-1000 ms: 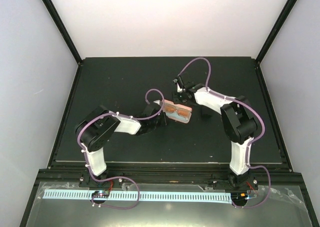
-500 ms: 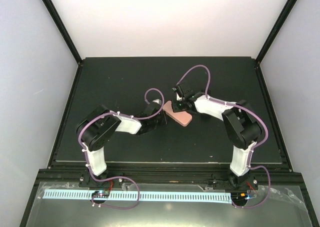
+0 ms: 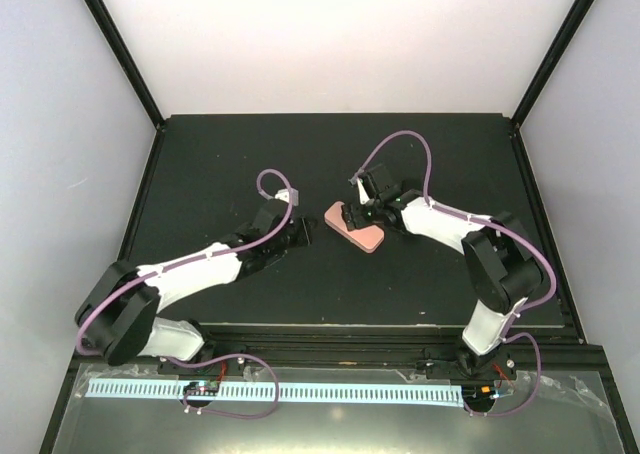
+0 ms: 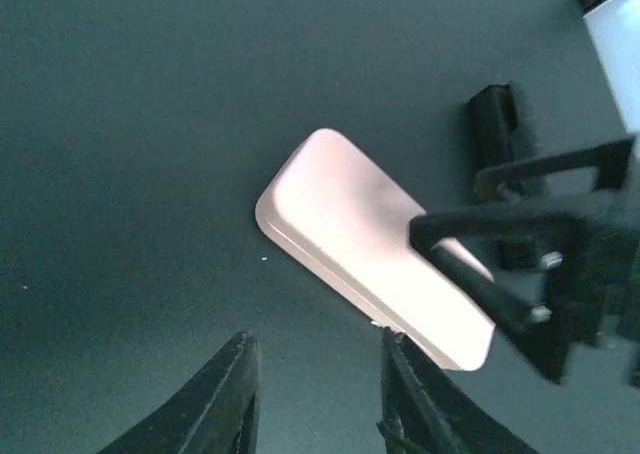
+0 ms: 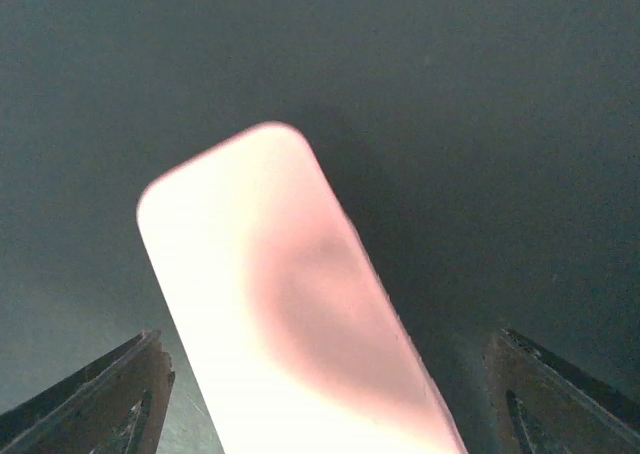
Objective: Organize the sunglasses
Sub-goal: Pick up the sunglasses case from the center of the board, then place the sunglasses case at the center of the board, then reset both arms
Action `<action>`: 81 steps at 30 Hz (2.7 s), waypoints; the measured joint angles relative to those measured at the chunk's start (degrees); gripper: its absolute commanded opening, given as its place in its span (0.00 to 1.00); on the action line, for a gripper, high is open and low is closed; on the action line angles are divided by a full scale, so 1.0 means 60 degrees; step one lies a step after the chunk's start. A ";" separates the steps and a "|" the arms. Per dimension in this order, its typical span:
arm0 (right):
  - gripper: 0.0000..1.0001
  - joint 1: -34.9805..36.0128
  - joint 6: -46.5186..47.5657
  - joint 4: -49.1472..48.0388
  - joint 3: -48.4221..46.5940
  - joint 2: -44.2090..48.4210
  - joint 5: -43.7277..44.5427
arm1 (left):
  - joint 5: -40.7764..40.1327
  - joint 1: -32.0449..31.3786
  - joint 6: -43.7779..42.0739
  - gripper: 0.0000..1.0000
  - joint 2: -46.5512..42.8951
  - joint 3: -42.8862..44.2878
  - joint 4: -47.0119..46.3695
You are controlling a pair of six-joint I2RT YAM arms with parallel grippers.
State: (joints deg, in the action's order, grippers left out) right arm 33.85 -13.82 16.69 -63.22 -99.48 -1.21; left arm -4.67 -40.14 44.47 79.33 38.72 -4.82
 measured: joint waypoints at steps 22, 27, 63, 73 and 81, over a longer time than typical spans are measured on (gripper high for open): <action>0.85 0.0208 0.0266 0.0131 0.0663 -0.0448 0.0036 | 0.2076 0.0514 -0.1246 0.47 -0.1672 0.0000 0.2014; 0.88 0.0251 0.0324 0.0106 0.0652 -0.0455 0.0087 | 0.2106 0.0590 -0.1319 0.48 -0.1767 0.0000 0.2091; 0.86 -0.0226 -0.4725 0.0066 -0.0178 -0.1202 0.3799 | 0.2138 0.0761 -0.1486 0.56 -0.2237 0.0004 0.2674; 1.00 -0.0240 -0.3734 -0.0342 0.0455 0.0922 0.3446 | 0.1381 0.0871 -0.1745 0.98 -0.3439 0.0211 0.3869; 1.00 -0.0240 -0.2867 0.0237 0.2033 0.5566 0.4062 | 0.0149 0.0903 -0.2167 0.99 -0.5941 0.0783 0.5187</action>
State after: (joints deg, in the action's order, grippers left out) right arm 32.40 -31.03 18.11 -51.03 -66.08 23.16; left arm -3.77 -34.72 31.46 43.68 43.42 26.30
